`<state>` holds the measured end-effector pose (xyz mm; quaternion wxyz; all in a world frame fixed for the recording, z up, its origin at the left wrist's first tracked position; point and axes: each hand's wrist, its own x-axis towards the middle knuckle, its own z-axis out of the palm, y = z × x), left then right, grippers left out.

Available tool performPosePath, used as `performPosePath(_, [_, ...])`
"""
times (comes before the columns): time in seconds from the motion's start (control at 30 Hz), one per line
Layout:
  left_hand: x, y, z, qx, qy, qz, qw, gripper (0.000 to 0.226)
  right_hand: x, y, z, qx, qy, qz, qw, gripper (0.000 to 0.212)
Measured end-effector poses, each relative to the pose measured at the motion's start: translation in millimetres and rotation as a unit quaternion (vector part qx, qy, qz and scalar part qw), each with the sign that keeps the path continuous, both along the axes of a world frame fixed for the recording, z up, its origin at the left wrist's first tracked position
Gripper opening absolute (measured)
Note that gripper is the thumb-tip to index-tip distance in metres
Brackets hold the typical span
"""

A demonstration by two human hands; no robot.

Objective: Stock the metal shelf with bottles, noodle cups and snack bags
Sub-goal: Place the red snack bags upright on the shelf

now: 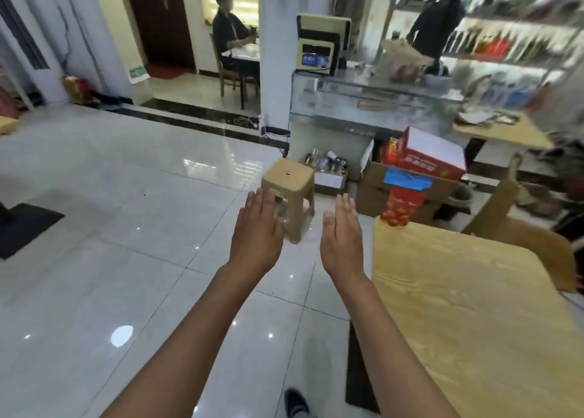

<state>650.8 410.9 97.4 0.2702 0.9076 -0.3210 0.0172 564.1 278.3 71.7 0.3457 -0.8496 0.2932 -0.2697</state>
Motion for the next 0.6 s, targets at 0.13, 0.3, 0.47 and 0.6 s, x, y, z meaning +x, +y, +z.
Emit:
performPosePath(0.13, [-3.4,-88.1,-9.7,0.001,0.015,-0.067,0.998,0.057,-8.3,-86.5,-22.9,0.015,0.033,-0.068,0.997,0.053])
performPosePath(0.3, [6.4,-183.0,-33.0,0.033,0.024,-0.126,0.991,0.057,-3.4,-183.2,-56.3,0.010,0.087,-0.134,0.987,0.056])
performPosePath(0.47, [23.9,-237.7,-54.4,0.051,0.053,-0.153,0.986,0.058,21.0,-272.5,-87.8,0.009,0.177,-0.136,0.975,0.062])
performPosePath(0.6, [47.8,-251.9,-69.3,0.074,0.054,-0.149,0.985,0.059,46.6,-327.2,-111.6,-0.007,0.244,-0.117,0.963,0.064])
